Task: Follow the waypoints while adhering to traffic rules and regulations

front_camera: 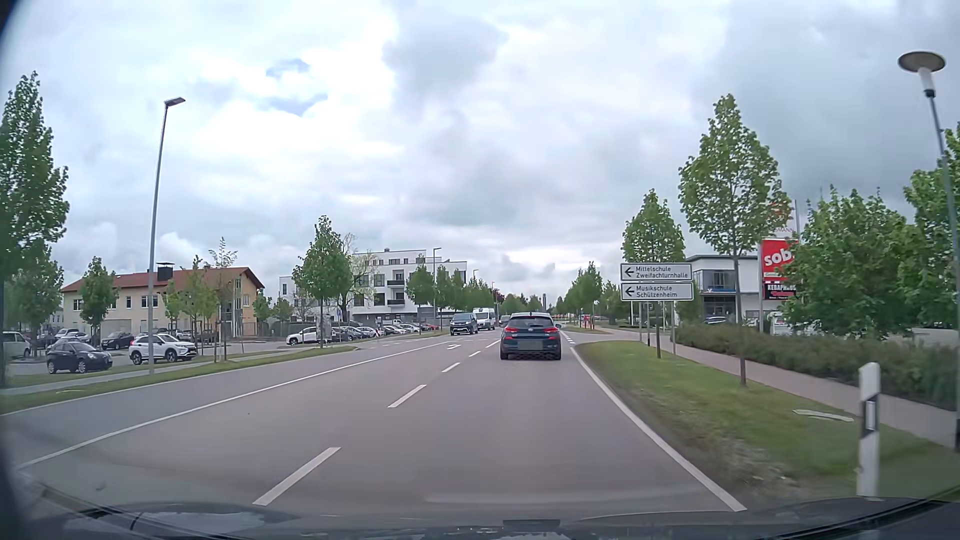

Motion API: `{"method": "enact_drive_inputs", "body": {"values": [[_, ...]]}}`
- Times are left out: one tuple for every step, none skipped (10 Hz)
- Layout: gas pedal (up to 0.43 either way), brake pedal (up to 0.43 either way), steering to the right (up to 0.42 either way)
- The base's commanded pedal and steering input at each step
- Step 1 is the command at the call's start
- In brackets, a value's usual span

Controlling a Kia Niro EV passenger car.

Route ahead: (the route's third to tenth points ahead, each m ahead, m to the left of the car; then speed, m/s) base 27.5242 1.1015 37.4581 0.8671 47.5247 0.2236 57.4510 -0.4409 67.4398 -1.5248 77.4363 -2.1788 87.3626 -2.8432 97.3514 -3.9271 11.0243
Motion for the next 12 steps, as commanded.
{"method": "enact_drive_inputs", "body": {"values": [[0.067,0.012,-0.002],[0.079,0.012,0.001],[0.087,0.012,0.001],[0.110,0.012,0.002],[0.110,0.006,0.003],[0.118,0.006,0.005],[0.118,0.006,0.010],[0.118,0.006,0.015],[0.118,0.012,0.018],[0.118,0.012,0.018],[0.118,0.006,0.018],[0.118,0.012,0.018]]}}
